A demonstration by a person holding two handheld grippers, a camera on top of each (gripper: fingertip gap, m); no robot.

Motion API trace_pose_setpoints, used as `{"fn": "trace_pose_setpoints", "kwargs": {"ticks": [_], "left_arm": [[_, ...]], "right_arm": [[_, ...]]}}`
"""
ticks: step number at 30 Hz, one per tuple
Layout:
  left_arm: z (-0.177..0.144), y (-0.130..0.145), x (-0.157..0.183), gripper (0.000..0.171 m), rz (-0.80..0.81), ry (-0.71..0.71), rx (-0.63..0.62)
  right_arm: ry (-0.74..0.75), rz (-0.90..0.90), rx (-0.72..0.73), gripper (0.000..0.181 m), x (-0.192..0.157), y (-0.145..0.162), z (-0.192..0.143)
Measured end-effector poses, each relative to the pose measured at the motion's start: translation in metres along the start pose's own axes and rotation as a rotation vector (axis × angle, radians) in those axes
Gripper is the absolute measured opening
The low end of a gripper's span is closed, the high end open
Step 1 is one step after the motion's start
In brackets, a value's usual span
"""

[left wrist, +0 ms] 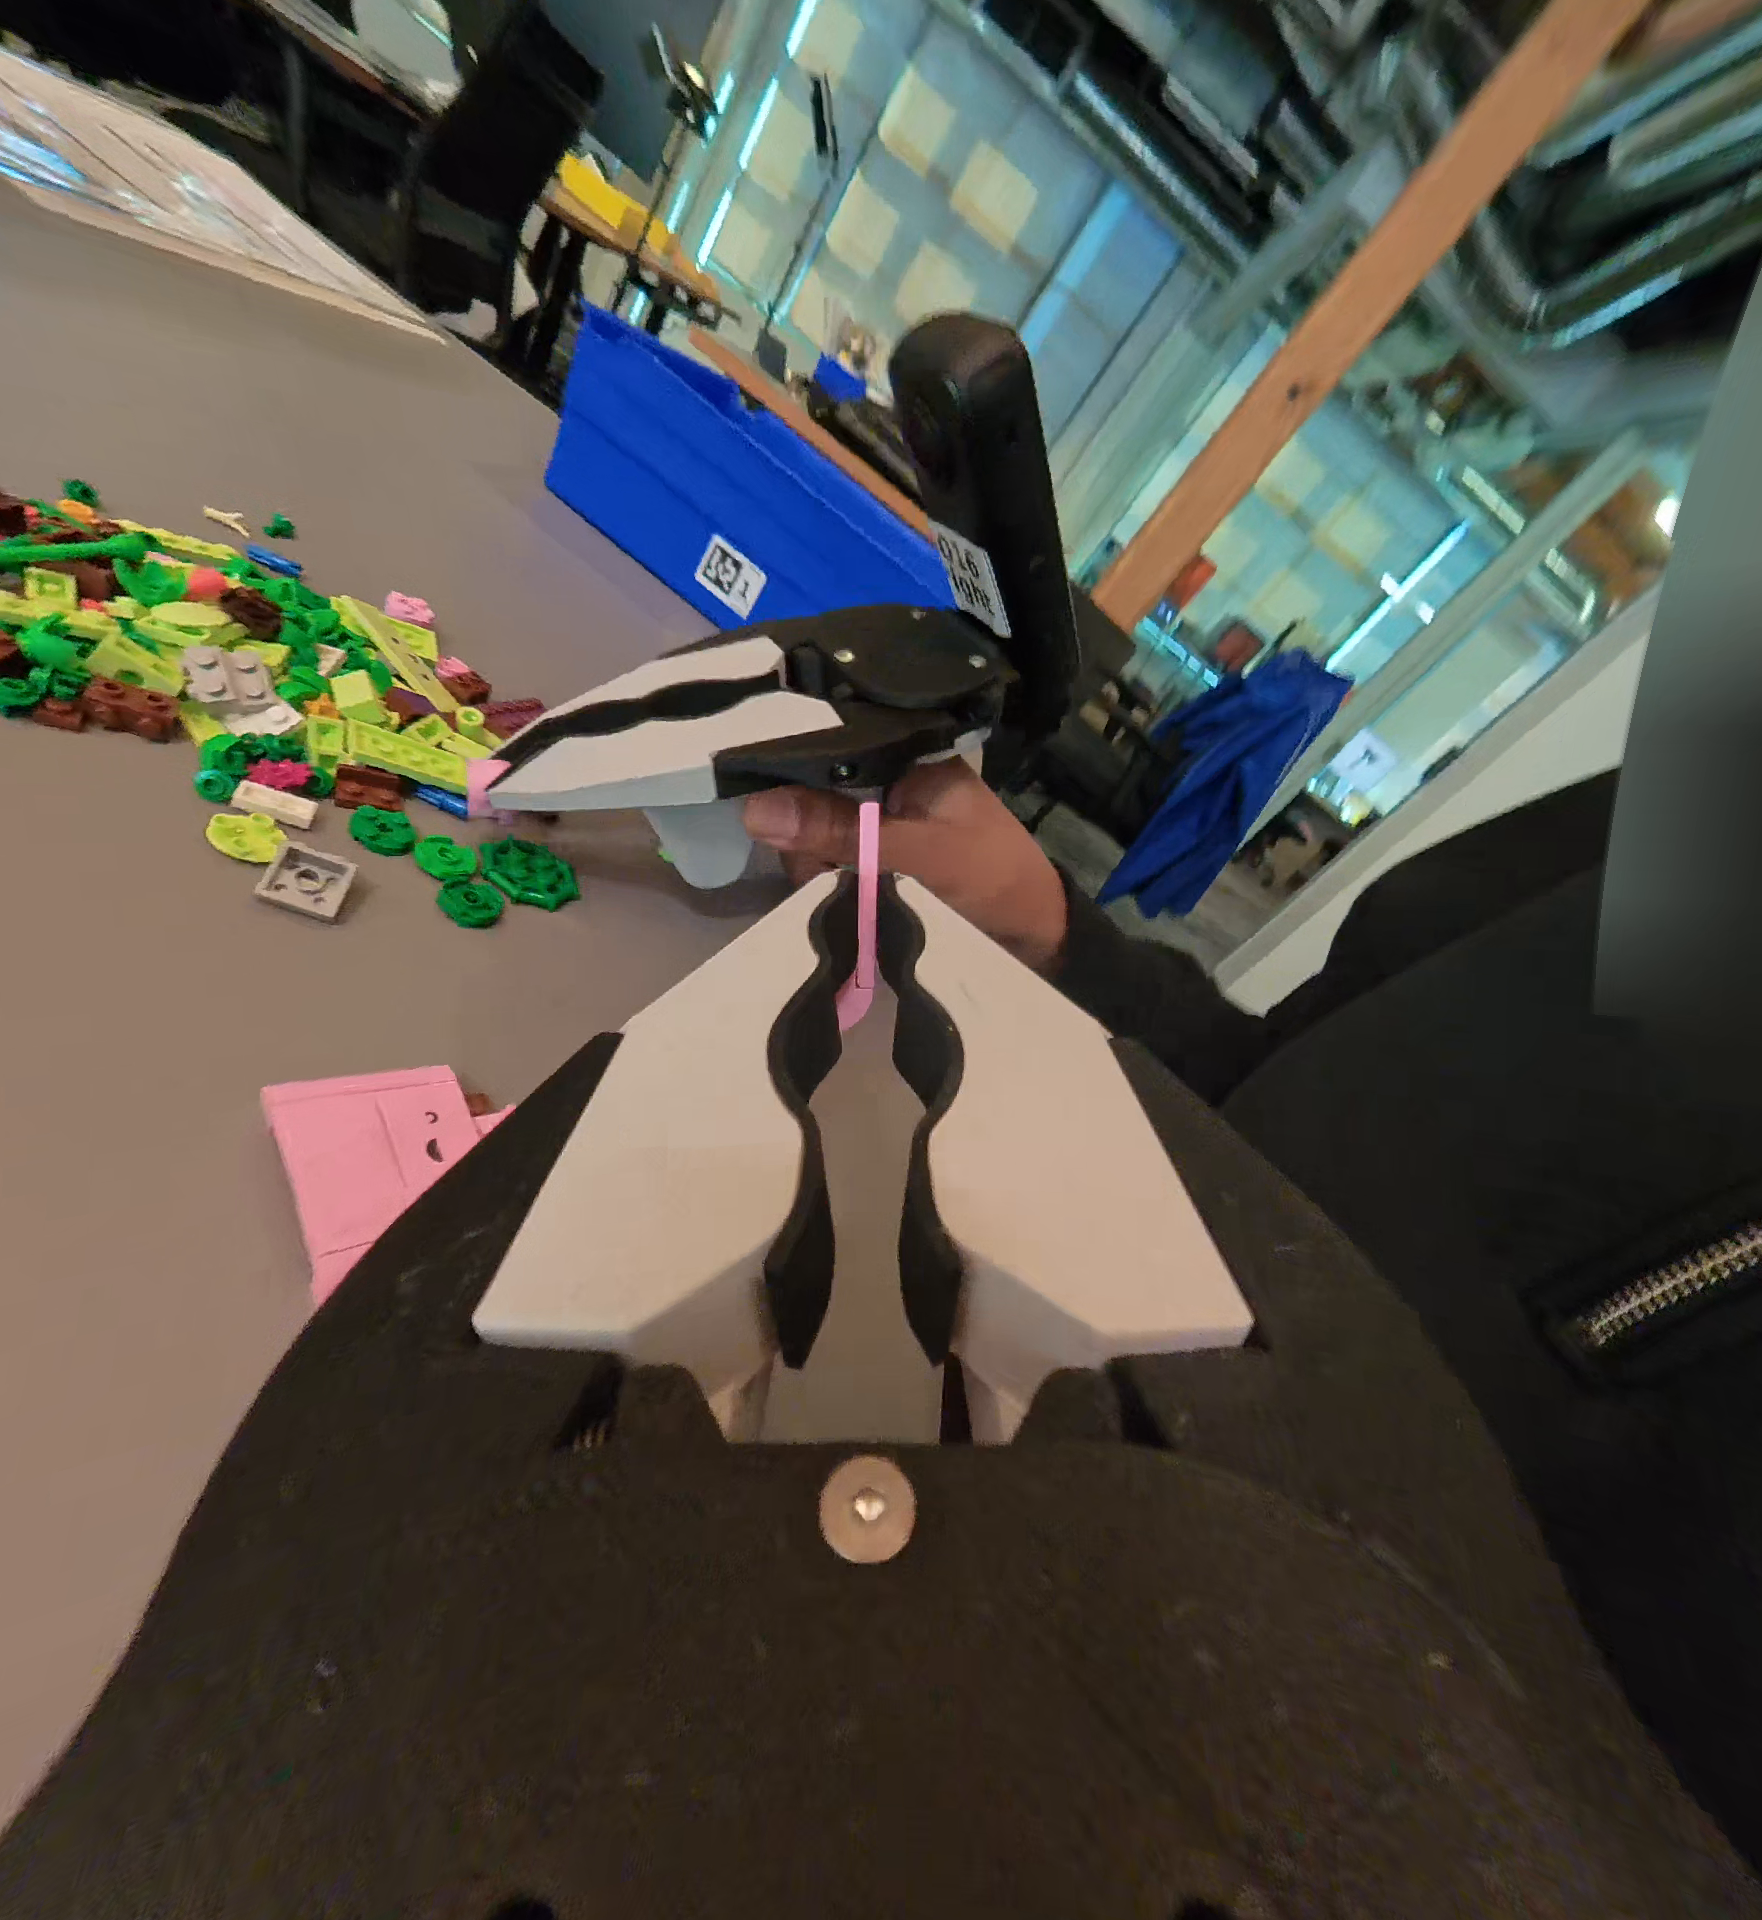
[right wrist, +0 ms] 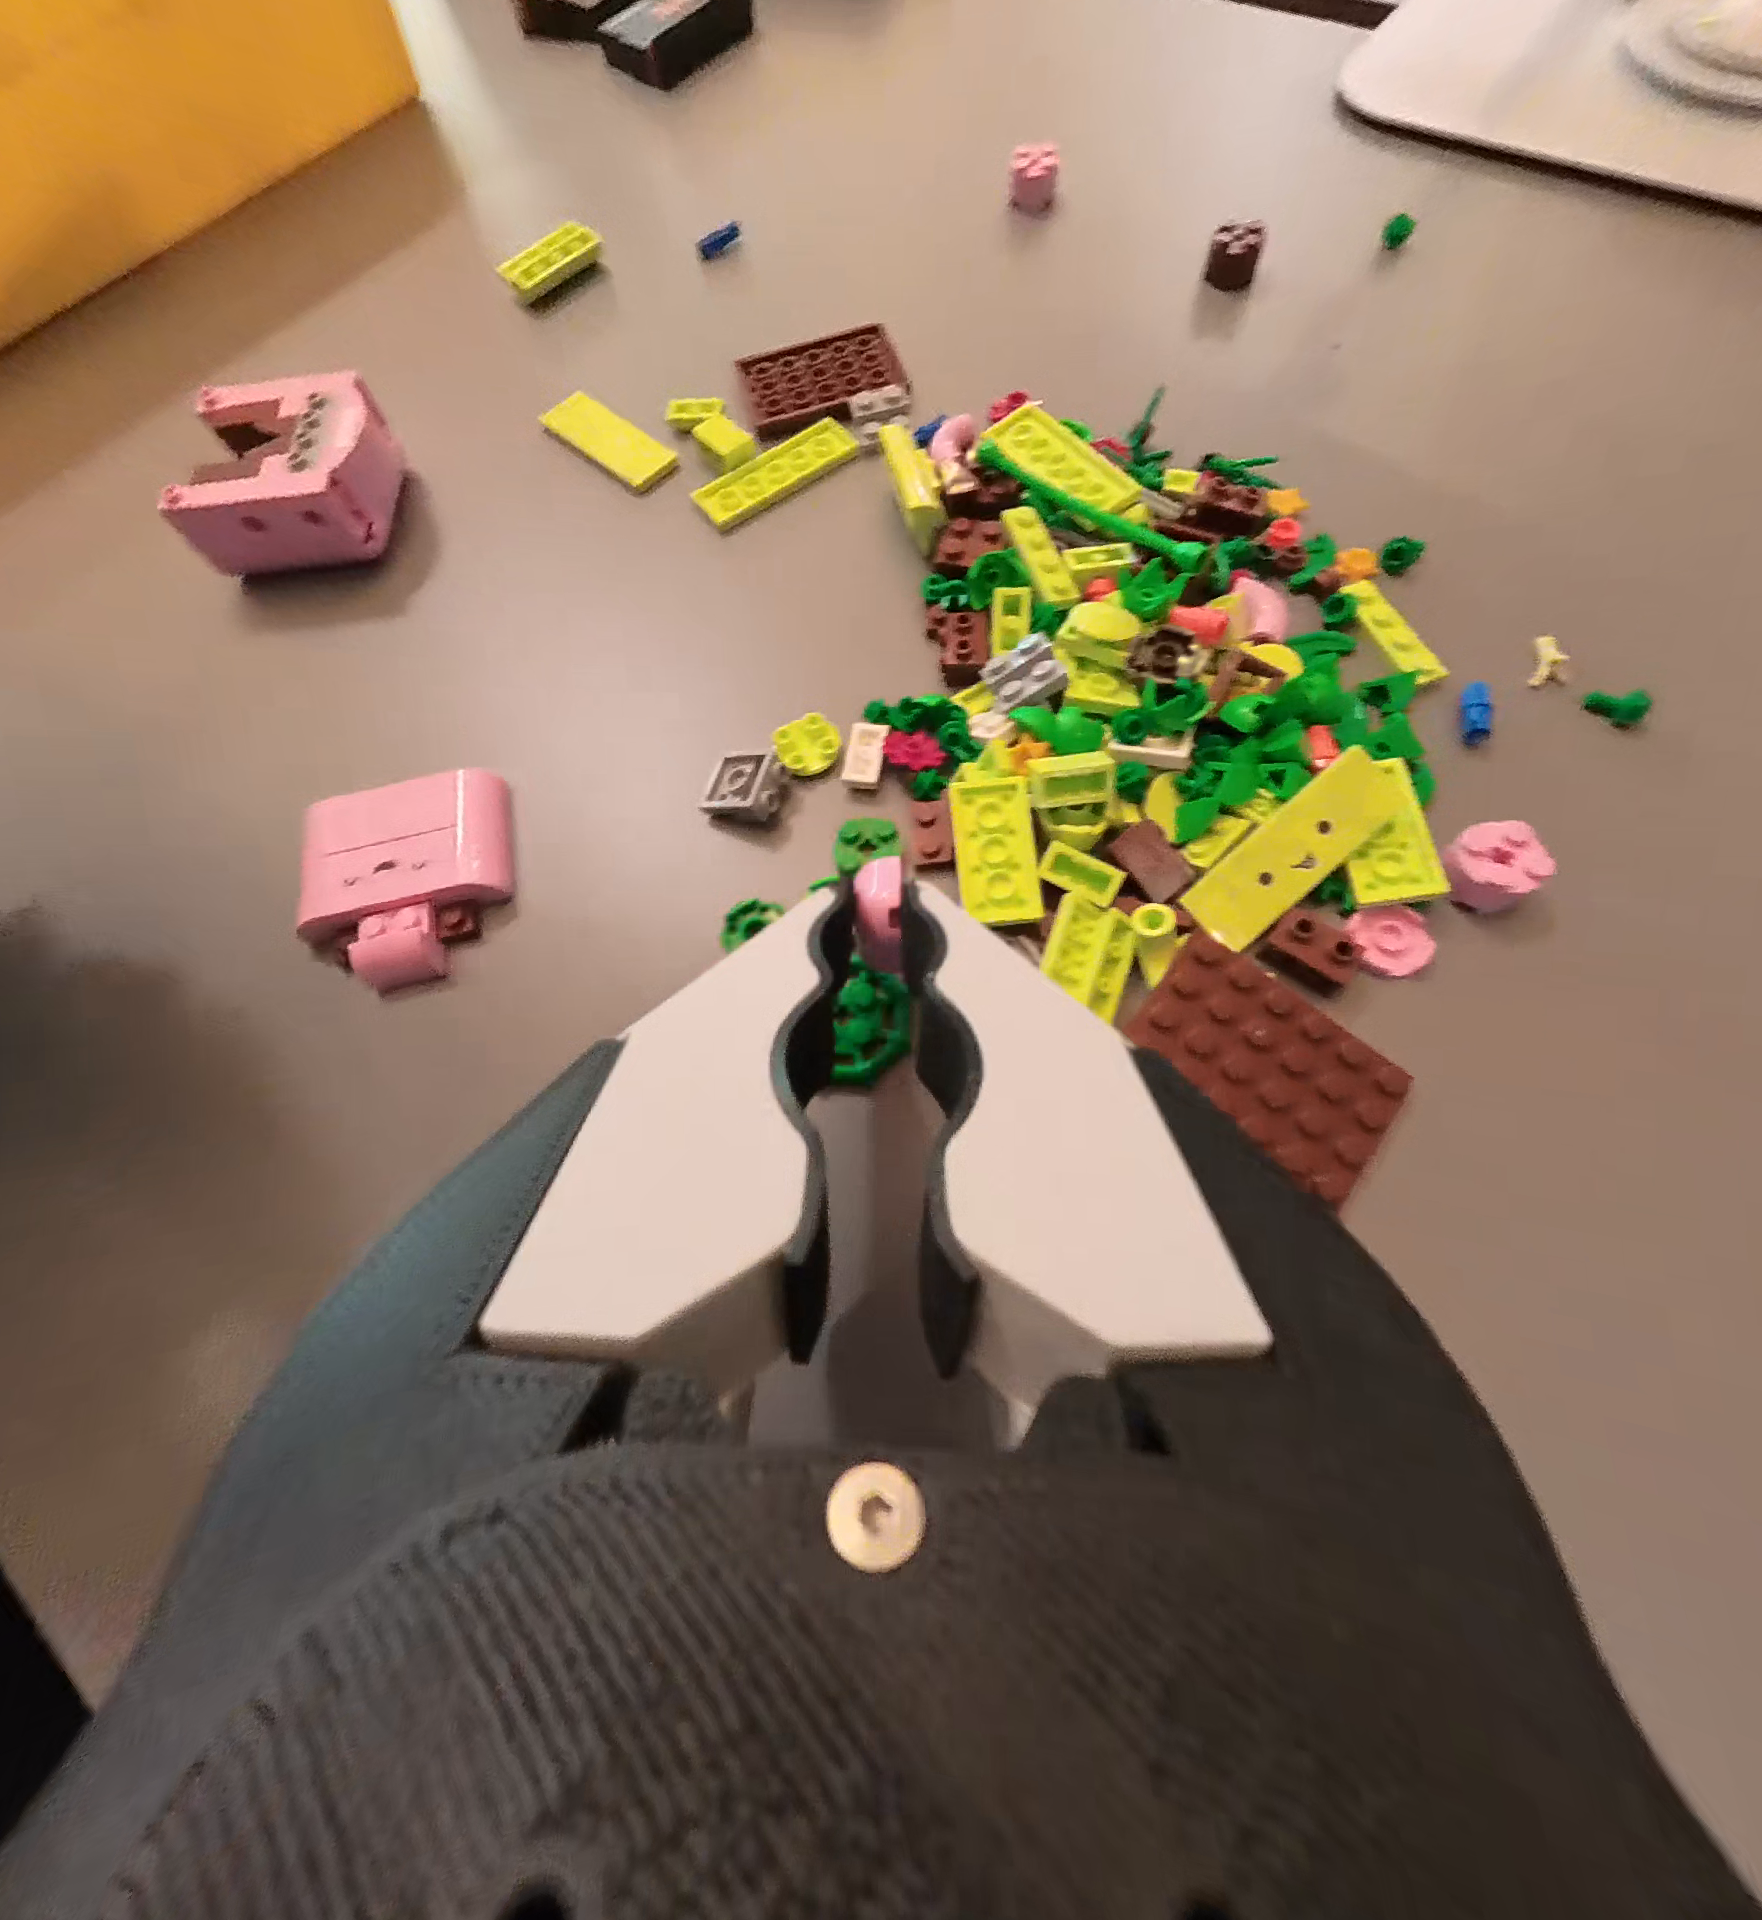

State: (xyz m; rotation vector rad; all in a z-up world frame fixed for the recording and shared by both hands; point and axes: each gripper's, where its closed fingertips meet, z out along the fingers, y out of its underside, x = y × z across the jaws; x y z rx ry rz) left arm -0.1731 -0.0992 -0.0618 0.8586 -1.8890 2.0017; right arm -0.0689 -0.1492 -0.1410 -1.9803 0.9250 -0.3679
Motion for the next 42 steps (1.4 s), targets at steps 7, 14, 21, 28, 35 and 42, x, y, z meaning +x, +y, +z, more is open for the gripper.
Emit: {"fn": "trace_pose_setpoints", "kwargs": {"ticks": [7, 14, 21, 28, 35, 42], "left_arm": [[-0.014, -0.017, -0.015, 0.000, -0.191, 0.048, 0.167], [-0.022, -0.031, -0.019, 0.000, -0.310, 0.109, 0.309], [-0.024, -0.040, -0.010, 0.000, -0.446, 0.248, 0.415], [-0.017, -0.040, 0.004, 0.000, -0.456, 0.321, 0.407], [-0.013, -0.035, 0.010, 0.000, -0.392, 0.314, 0.385], [-0.004, -0.033, 0.027, 0.000, -0.224, 0.270, 0.291]], "right_arm": [[-0.100, 0.106, 0.185, 0.011, 0.000, -0.021, -0.025], [-0.414, 0.095, 0.382, 0.021, -0.062, -0.040, -0.055], [-0.514, -0.087, 0.478, 0.029, -0.132, -0.051, -0.054], [-0.790, 0.223, 0.497, 0.010, -0.138, -0.063, -0.063], [-0.923, 0.367, 0.429, 0.005, -0.136, -0.059, -0.067], [-0.771, 0.414, 0.393, 0.005, -0.100, -0.052, -0.058]]}}
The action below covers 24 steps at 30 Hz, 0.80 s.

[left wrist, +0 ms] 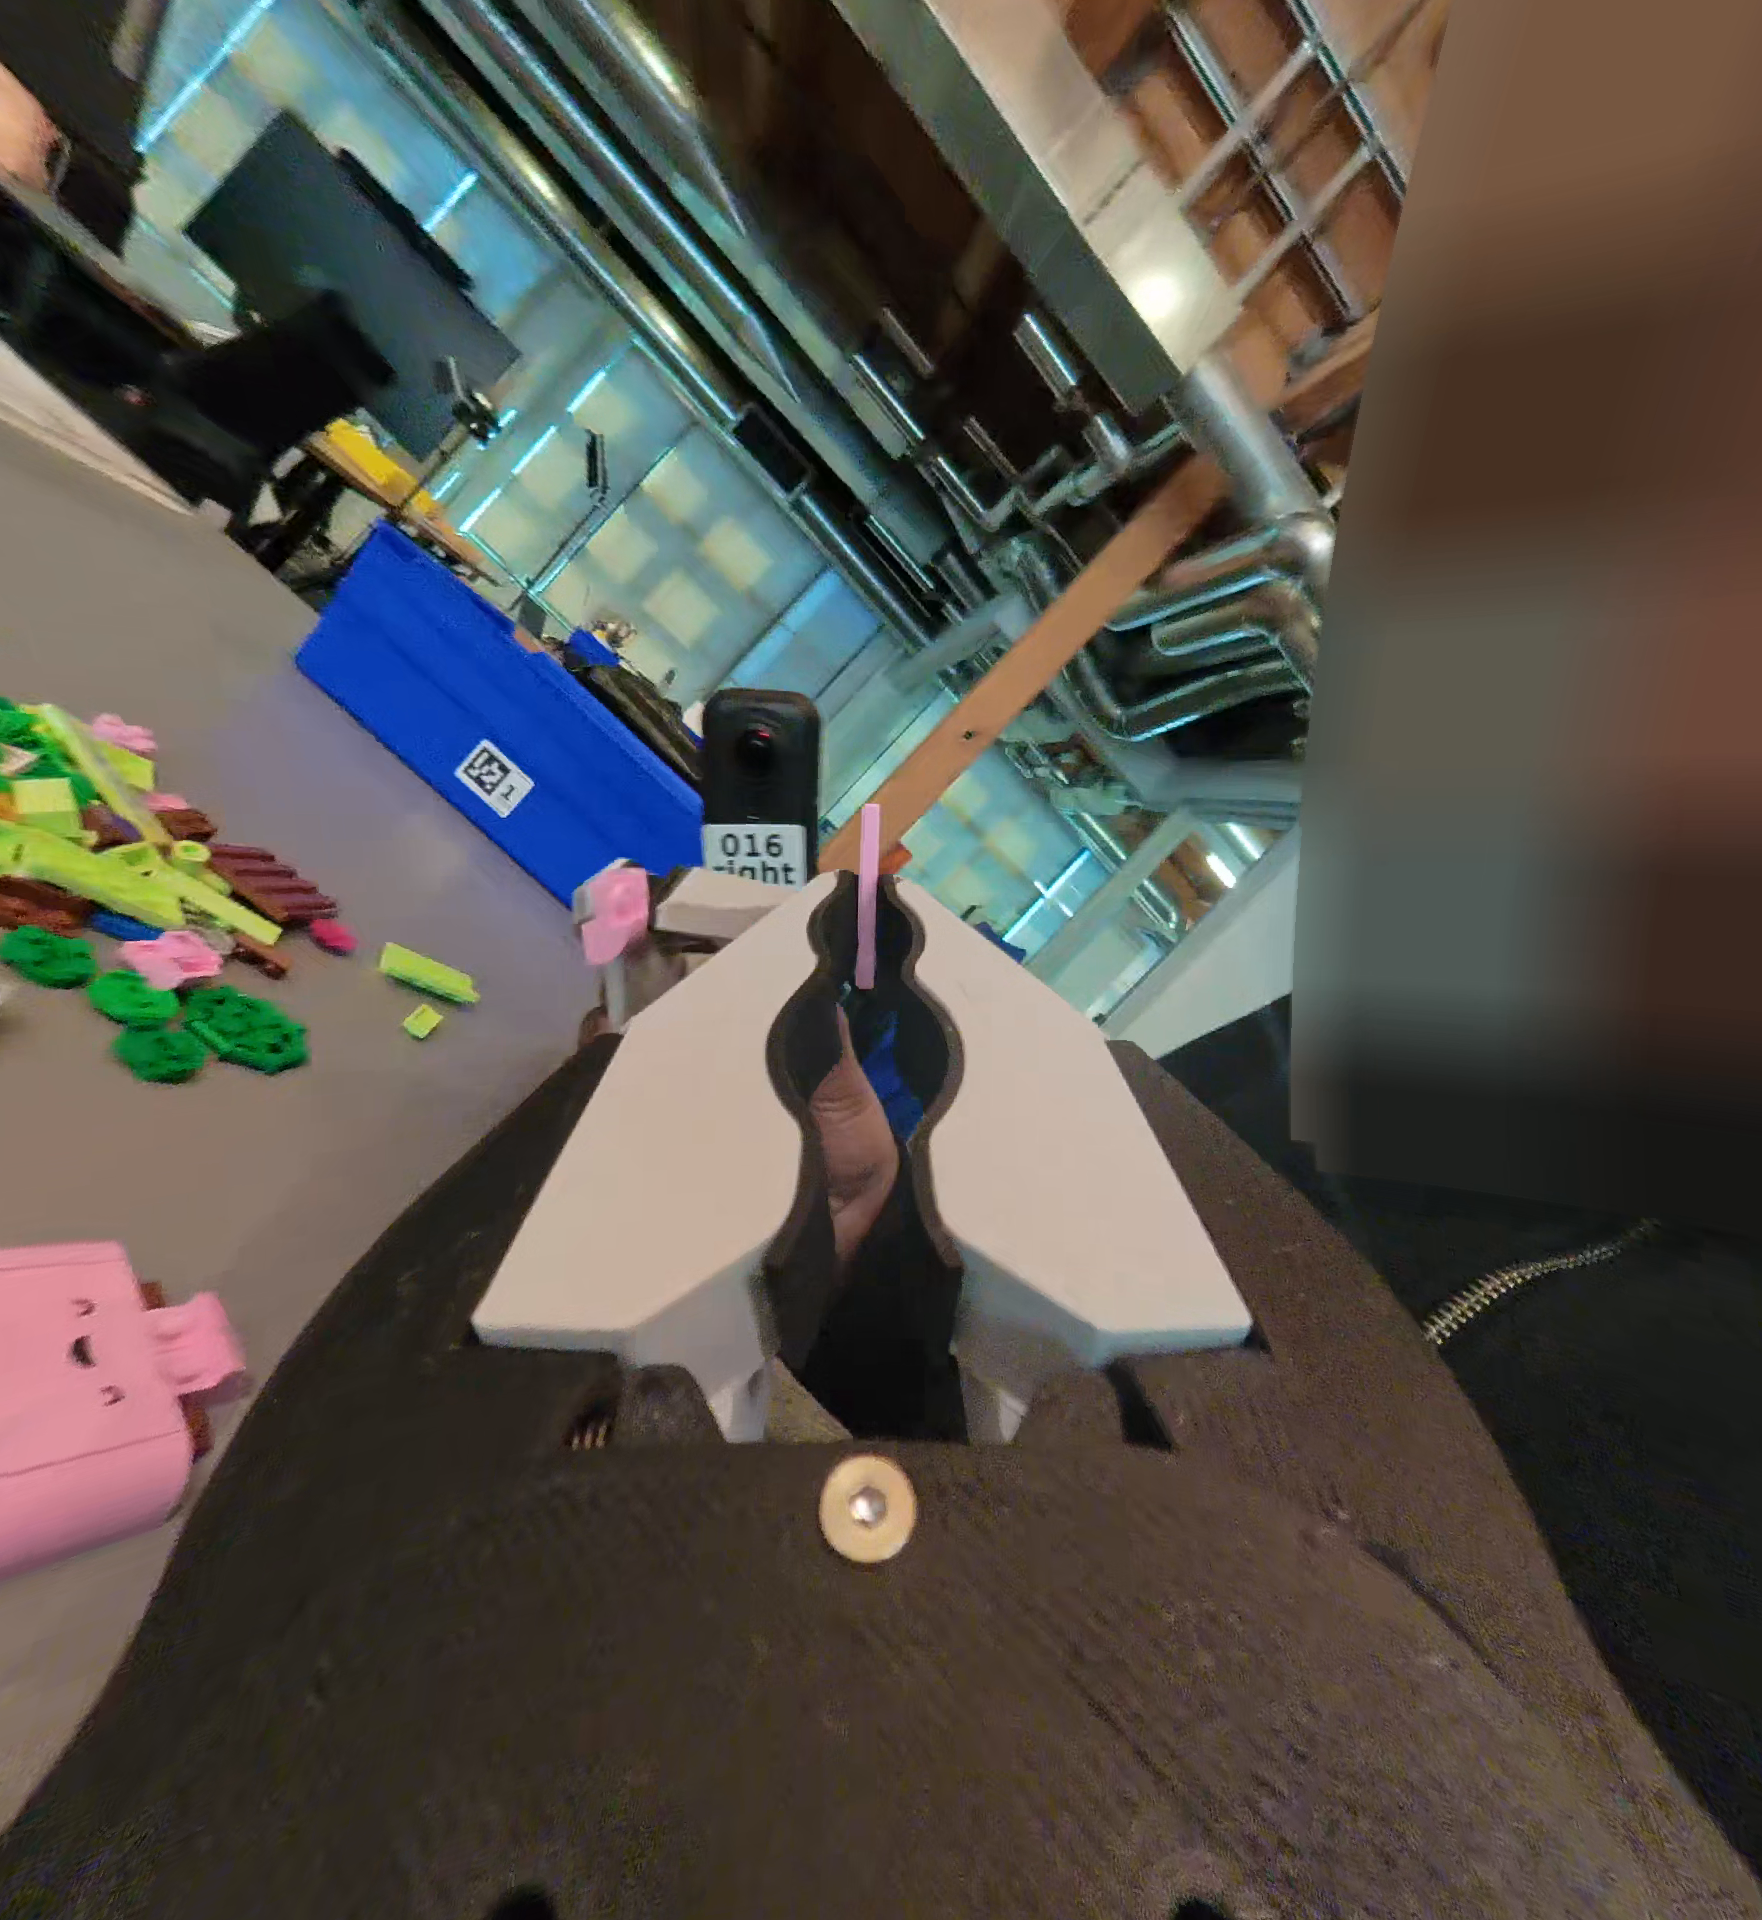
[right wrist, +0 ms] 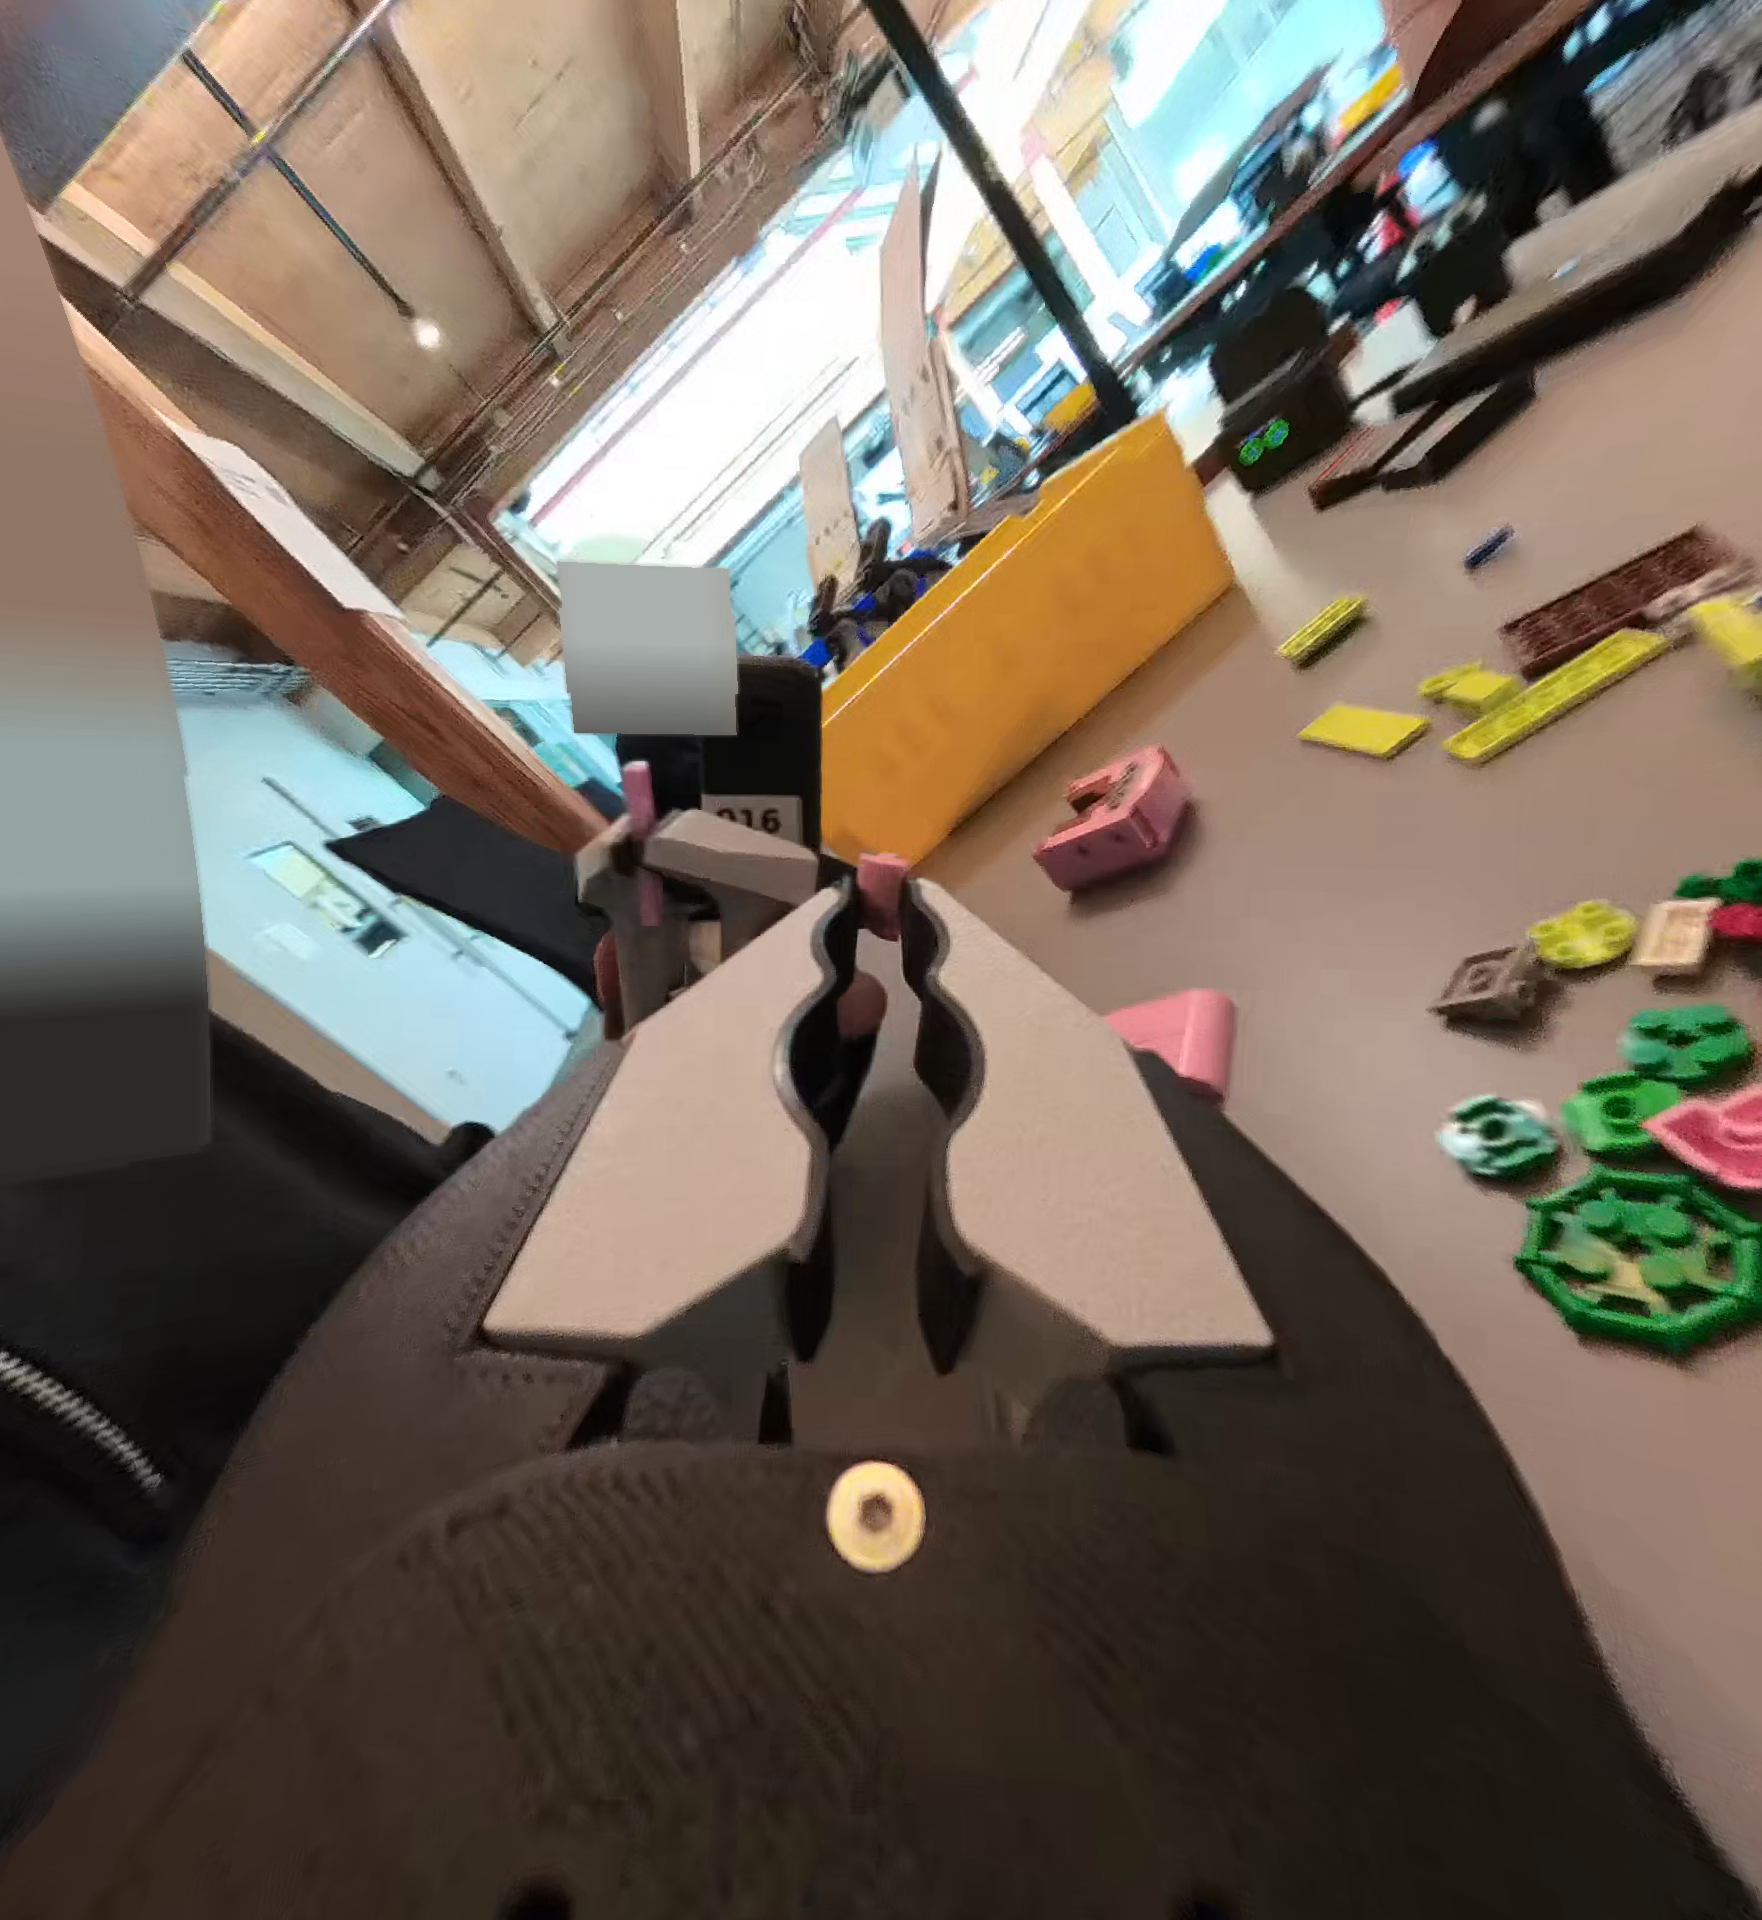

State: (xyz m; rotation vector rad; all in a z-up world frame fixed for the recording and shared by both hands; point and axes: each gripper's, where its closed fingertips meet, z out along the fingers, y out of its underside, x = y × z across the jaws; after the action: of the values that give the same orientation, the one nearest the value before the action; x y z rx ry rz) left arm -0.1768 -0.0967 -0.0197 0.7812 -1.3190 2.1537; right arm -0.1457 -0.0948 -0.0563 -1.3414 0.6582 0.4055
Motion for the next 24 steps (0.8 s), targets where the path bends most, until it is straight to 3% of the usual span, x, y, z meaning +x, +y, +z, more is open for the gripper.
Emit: {"fn": "trace_pose_setpoints", "kwargs": {"ticks": [8, 11, 15, 24], "left_arm": [[0.000, 0.016, -0.016, 0.000, 0.172, -0.158, -0.156], [-0.001, 0.029, -0.031, 0.000, 0.220, -0.267, -0.259], [-0.005, 0.044, -0.053, 0.000, 0.293, -0.413, -0.389], [-0.005, 0.056, -0.101, 0.000, 0.429, -0.624, -0.674]], "right_arm": [[0.028, -0.108, 0.014, 0.005, -0.003, -0.010, -0.022], [0.197, -0.166, -0.040, 0.005, 0.022, -0.008, -0.038], [0.538, -0.219, -0.255, 0.006, 0.073, 0.010, -0.073], [0.709, -0.222, -0.400, 0.006, 0.109, 0.019, -0.080]]}}
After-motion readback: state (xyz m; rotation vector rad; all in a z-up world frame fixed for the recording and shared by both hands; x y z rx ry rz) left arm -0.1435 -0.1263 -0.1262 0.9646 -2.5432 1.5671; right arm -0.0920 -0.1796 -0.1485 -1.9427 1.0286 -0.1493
